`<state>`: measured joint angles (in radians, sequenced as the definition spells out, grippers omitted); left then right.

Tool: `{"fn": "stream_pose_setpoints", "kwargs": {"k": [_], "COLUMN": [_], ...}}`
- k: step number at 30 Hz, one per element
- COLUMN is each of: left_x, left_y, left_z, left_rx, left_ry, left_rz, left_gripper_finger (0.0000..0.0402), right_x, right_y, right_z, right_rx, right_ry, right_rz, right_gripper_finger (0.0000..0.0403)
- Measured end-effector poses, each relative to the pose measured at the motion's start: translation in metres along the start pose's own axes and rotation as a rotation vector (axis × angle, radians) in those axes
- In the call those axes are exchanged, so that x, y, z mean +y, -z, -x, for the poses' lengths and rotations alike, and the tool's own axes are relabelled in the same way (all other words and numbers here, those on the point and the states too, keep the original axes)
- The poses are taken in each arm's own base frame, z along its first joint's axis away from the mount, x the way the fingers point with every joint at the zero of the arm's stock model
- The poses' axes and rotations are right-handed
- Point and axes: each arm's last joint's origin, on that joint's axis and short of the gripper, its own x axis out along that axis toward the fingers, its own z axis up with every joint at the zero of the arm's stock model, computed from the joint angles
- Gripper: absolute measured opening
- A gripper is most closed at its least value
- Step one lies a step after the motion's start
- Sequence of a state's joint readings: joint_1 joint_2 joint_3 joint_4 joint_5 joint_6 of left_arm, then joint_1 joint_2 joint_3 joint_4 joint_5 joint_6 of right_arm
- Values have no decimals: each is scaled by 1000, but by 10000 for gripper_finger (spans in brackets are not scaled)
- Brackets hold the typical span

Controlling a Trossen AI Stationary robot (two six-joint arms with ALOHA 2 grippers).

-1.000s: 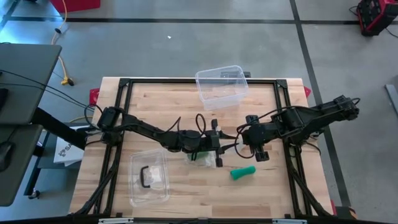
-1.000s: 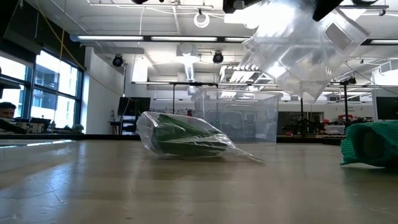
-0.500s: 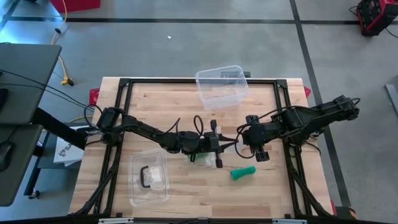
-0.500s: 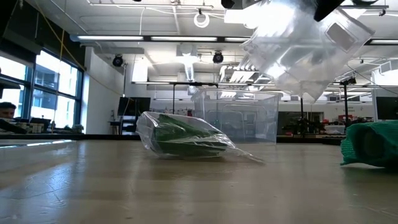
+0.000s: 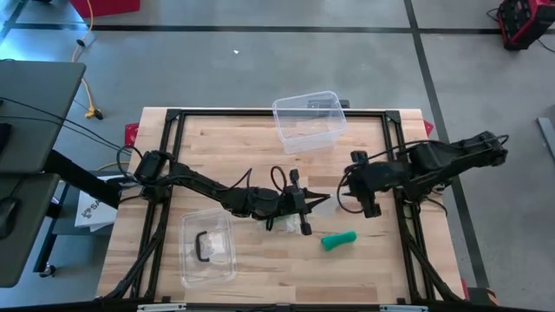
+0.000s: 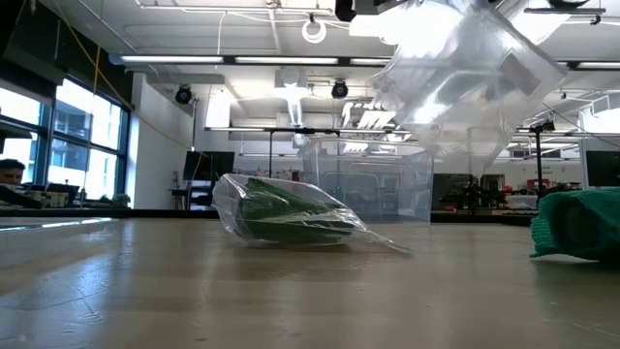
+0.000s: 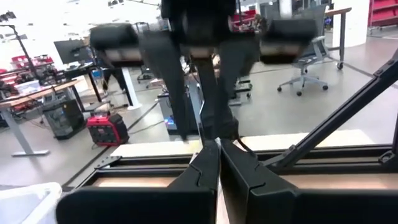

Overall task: Roll bandage
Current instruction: Open the transparent zip bag

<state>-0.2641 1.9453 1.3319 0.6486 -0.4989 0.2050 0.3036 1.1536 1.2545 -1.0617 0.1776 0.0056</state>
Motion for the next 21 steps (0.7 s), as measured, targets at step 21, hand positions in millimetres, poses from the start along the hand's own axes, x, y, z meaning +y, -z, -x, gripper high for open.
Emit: {"fn": "stream_pose_setpoints", "kwargs": {"k": [21], "left_x": [-1], "left_y": [0], "left_z": [0], "left_rx": [-4], "left_ry": [2], "left_rz": [13], "left_gripper_finger": [0], "right_x": [12], "right_y": [-8], "right_z": [-12], "right_rx": [-302], "right_ry": [37], "right_rz": [90], "right_gripper_finger": [98]}}
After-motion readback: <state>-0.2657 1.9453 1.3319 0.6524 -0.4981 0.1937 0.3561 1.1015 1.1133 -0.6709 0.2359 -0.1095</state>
